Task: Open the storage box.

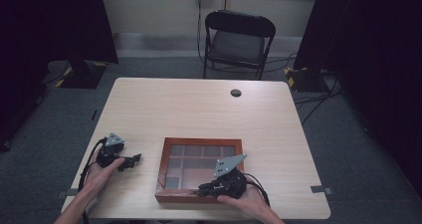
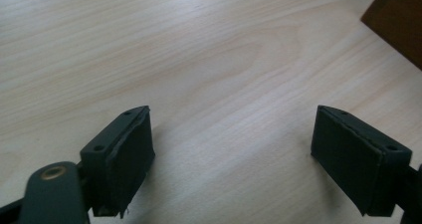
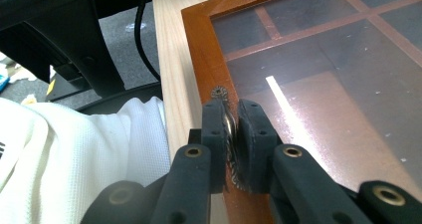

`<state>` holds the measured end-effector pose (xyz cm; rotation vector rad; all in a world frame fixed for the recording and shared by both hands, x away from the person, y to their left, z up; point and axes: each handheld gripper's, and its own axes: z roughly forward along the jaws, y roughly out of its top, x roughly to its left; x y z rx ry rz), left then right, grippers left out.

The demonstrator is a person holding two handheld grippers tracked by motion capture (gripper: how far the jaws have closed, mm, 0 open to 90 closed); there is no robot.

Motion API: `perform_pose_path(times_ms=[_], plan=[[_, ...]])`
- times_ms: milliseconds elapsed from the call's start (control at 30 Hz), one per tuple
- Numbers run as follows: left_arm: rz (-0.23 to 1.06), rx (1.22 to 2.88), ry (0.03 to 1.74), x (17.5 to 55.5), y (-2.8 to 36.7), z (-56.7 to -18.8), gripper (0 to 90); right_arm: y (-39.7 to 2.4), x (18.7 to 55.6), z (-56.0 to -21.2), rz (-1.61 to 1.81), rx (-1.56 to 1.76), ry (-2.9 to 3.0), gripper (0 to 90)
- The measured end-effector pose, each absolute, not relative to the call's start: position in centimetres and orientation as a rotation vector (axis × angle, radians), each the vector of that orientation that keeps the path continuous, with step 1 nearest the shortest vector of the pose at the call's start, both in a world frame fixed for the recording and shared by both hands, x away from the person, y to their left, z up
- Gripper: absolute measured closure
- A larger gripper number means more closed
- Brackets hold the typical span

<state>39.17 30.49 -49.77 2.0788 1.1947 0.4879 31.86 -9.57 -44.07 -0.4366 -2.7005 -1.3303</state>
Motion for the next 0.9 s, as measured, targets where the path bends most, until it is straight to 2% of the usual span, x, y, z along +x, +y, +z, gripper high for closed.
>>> perform_pose_path(times_ms=[233,400,900], plan=[[0.507,2.076,1.191,38.5,30.2,-48.6,16.9,-9.7,31.9,-43.7,-1.338,-0.437,-2.702,82.8],[0.456,2.029,1.182,38.1,30.0,-48.0,16.9,-10.0,31.9,-42.7,-1.380,-0.445,-2.683,82.9],[0.351,2.009,0.997,37.1,27.8,-46.6,16.1,-10.2,32.6,-39.9,-1.396,-0.433,-2.686,83.0]])
